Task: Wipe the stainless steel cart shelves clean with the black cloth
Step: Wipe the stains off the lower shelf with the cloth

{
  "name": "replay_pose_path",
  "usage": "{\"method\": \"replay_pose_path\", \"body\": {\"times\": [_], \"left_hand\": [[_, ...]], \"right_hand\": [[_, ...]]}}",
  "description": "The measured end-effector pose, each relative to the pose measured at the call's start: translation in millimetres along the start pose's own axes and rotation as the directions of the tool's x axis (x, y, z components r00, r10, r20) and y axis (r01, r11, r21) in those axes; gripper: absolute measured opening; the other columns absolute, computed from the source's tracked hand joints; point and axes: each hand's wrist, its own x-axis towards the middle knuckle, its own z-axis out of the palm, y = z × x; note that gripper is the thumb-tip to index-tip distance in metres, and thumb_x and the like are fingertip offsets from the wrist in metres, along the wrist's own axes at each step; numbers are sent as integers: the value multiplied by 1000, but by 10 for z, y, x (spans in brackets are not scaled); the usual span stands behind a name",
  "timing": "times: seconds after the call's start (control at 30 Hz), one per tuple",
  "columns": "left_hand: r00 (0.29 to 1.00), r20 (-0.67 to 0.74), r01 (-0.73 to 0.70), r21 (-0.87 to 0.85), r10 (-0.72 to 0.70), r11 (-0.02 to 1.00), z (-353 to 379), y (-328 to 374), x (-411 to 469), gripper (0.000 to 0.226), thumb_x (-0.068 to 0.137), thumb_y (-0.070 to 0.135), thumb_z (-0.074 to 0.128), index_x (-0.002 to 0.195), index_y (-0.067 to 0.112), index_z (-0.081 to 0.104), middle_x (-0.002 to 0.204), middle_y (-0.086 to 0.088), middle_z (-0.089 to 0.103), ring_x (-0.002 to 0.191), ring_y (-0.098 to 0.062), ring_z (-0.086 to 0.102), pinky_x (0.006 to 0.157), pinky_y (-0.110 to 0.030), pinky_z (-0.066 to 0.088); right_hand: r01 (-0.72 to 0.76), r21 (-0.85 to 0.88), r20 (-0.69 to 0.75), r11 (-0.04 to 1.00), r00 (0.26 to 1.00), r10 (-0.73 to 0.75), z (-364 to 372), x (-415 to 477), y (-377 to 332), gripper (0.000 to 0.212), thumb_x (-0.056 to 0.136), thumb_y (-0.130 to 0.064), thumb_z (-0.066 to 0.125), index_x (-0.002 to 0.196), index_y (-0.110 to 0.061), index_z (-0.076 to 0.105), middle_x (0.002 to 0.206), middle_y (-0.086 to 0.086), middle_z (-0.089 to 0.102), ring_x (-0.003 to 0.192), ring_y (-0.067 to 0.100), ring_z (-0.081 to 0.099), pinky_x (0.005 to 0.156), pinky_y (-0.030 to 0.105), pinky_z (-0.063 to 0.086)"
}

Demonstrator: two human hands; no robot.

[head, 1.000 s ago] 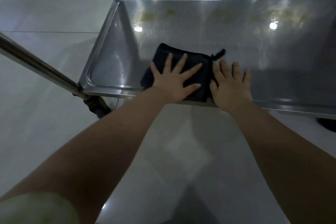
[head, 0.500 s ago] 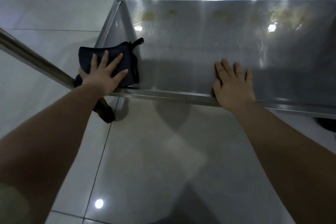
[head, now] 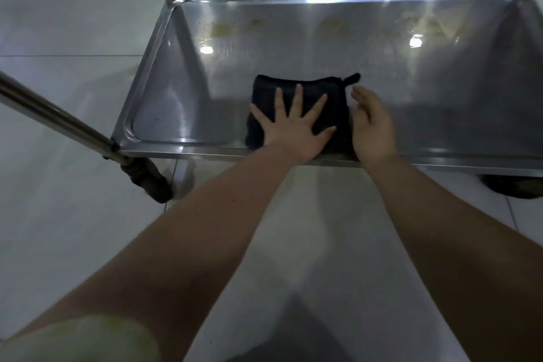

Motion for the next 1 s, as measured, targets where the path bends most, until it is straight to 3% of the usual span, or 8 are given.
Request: {"method": "replay_pose_path", "body": {"times": [0.07, 0.1, 0.3, 0.43, 0.57, 0.8, 0.9, 1.0], "left_hand": [[1000, 23, -9, -47, 10, 999, 7, 189, 1, 76, 82, 83, 16, 147, 53, -9, 160, 3, -22, 144, -34, -25, 95, -75, -24], [999, 24, -20, -86, 23, 996, -1, 196, -17, 77, 83, 82, 18, 149, 52, -7, 161, 4, -20, 145, -32, -24, 96, -72, -25], [946, -187, -289, -120, 264, 950, 18, -345, -428, 75, 93, 67, 36, 154, 25, 24, 162, -1, 14, 149, -18, 7, 119, -40, -5], [874, -299, -427, -100, 382, 899, 40, -653, -622, 59, 95, 43, 56, 144, 12, 45, 153, -10, 36, 144, -24, 30, 119, -30, 11], [873, -273, -450, -129, 405, 884, -20, -712, -654, 44, 96, 24, 59, 136, 7, 53, 145, -14, 45, 138, -28, 39, 116, -27, 17], [810, -412, -466, -19, 418, 884, -64, -518, -846, 28, 76, -9, 72, 103, -9, 71, 107, -29, 67, 96, -47, 66, 86, -58, 51], [782, -442, -494, -9, 439, 870, -79, -505, -942, 29, 70, -7, 80, 98, -5, 74, 99, -22, 72, 86, -39, 71, 72, -53, 58], [812, -401, -483, -53, 425, 874, -171, -553, -1055, 26, 76, -1, 78, 102, 1, 75, 91, -16, 74, 73, -34, 72, 55, -37, 57]], "right_hand": [[-29, 91, -48, 995, 998, 33, -109, -33, -22, 30, 98, -3, 47, 123, -13, 60, 104, -15, 63, 95, -5, 62, 81, 6, 45], [-12, 52, -13, 999, 1000, 13, -163, -43, -7, 28, 97, -4, 51, 120, -15, 62, 104, -8, 66, 96, 2, 63, 82, 7, 46], [332, -385, 402, 861, 900, -167, -370, -186, 194, 43, 86, -28, 73, 127, -17, 64, 147, 1, 46, 142, 23, 32, 118, 35, 23], [465, -506, 459, 727, 858, -229, -363, -253, 176, 57, 80, -41, 77, 130, -19, 62, 149, 3, 45, 146, 32, 23, 120, 46, 16], [455, -591, 425, 666, 878, -222, -376, -290, 125, 44, 88, -38, 68, 128, -20, 63, 146, 0, 49, 147, 31, 21, 120, 44, 6], [494, -639, 475, 590, 856, -202, -423, -393, 15, 33, 101, -27, 49, 129, -16, 63, 144, 0, 51, 147, 22, 22, 121, 37, 0], [571, -612, 500, 547, 815, -292, -526, -499, -22, 26, 99, -17, 55, 117, -6, 69, 129, 9, 64, 140, 27, 38, 121, 45, 2], [602, -588, 553, 540, 787, -275, -620, -539, -122, 19, 95, -10, 60, 105, 2, 71, 109, 23, 69, 115, 37, 60, 116, 47, 22]]}}
